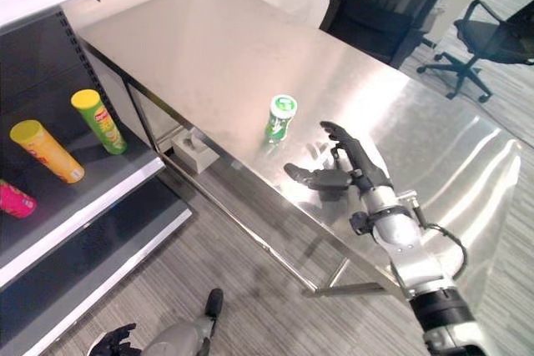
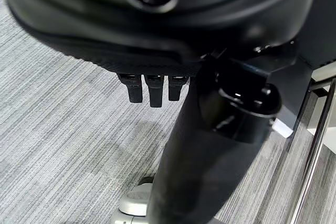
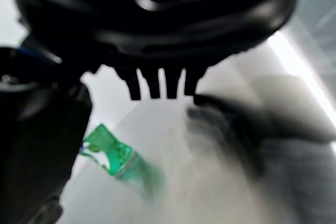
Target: Put the goods on the table back onto the shelves and tidy them up.
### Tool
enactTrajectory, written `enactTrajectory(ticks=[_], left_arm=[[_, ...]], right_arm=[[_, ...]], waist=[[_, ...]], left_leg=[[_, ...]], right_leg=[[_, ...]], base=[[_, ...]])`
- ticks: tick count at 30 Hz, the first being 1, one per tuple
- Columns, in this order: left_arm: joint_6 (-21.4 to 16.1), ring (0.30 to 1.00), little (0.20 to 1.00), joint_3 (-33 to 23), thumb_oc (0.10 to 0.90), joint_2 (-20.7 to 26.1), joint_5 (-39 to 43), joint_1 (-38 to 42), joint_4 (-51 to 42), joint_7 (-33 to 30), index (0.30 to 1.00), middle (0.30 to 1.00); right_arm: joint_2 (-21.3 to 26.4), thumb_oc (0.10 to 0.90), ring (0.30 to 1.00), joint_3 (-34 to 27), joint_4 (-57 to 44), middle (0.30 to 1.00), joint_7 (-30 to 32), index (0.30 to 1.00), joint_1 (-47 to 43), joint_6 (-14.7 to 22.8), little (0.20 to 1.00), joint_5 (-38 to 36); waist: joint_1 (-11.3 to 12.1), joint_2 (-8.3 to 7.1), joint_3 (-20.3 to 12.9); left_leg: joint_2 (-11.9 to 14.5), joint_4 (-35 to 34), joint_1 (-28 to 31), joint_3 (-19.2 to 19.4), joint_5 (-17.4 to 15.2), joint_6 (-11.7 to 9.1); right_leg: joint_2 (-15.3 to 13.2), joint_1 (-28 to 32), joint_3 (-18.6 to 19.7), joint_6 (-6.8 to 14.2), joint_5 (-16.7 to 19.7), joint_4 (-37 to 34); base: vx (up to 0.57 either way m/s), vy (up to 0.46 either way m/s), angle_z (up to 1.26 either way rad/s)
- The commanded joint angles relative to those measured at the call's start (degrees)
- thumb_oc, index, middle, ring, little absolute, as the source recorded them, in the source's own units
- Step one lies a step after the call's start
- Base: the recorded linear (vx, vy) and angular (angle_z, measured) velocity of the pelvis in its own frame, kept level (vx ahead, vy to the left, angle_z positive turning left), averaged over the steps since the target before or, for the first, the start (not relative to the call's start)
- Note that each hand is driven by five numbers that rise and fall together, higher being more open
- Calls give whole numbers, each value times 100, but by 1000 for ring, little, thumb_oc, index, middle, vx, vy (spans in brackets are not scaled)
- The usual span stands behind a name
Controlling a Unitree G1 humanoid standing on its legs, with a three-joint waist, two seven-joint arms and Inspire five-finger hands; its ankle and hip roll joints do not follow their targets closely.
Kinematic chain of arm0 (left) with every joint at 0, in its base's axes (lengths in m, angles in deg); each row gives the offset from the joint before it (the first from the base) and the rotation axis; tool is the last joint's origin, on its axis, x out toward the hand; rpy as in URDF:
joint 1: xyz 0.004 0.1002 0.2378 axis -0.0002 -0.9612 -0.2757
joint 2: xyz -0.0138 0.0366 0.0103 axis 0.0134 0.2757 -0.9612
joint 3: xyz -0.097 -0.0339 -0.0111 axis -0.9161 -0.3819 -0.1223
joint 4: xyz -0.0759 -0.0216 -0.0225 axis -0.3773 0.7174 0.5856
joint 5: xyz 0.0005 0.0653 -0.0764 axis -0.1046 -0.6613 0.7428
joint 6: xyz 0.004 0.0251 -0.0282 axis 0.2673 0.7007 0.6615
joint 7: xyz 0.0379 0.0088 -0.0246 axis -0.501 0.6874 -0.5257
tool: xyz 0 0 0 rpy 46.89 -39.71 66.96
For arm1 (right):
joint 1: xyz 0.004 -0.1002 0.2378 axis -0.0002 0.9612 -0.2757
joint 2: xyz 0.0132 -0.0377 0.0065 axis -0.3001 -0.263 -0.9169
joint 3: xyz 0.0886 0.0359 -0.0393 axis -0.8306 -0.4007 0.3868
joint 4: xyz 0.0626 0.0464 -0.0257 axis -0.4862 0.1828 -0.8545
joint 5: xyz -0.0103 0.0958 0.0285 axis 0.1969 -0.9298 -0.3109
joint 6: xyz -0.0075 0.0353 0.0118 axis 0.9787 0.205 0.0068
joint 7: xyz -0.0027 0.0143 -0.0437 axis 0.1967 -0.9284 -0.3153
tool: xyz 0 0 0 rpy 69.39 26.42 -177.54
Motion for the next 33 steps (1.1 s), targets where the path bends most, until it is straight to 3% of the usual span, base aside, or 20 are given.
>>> enactTrajectory(ticks=[1, 10, 21, 22, 23, 33], left_arm=[[-164, 900, 900, 371, 800, 185, -176, -83, 46, -81, 900, 900], [-114, 900, 900, 615, 800, 269, -143, -60, -115, -217, 900, 900], [-85, 900, 900, 638, 800, 304, -117, -30, -266, -292, 900, 900], [-89, 900, 900, 649, 800, 303, -107, -40, -297, -292, 900, 900], [-83, 900, 900, 666, 800, 291, -89, -55, -311, -283, 900, 900], [-72, 900, 900, 654, 800, 305, -58, -57, -305, -317, 900, 900]], right_arm=[[51, 800, 900, 25, 232, 900, 659, 900, -825, 229, 900, 392], [-280, 800, 900, 250, 1254, 900, 1453, 900, -1852, -68, 900, 712], [-320, 800, 900, 26, 1374, 900, 1736, 900, -1873, -153, 900, 782], [-337, 648, 672, 16, 1371, 672, 1743, 672, -1879, -151, 672, 783], [-377, 400, 300, 0, 1369, 300, 1779, 300, -1887, -157, 300, 777], [-442, 400, 300, 47, 1322, 300, 1886, 300, -2120, -120, 300, 759]], waist=[[163, 43, -505], [476, -5, -384], [456, 16, -300], [450, 13, -297], [445, 15, -295], [481, -9, -283]], left_leg=[[862, 14, 342, 47, -408, -719], [747, 14, 173, -162, -458, -655], [697, 22, 159, -191, -541, -592], [697, 21, 166, -188, -549, -589], [695, 21, 175, -183, -561, -586], [727, 20, 224, -190, -582, -602]], right_leg=[[-284, -741, -181, 375, 620, -128], [-352, -858, -332, 410, 620, -128], [-368, -921, -301, 418, 600, -128], [-369, -927, -291, 420, 602, -128], [-371, -928, -276, 423, 597, -128], [-338, -926, -250, 406, 576, -128]], base=[[4, 25, 6], [57, 14, 27], [25, 1, -2], [27, -7, -5], [0, 0, 0], [0, -2, 0]])
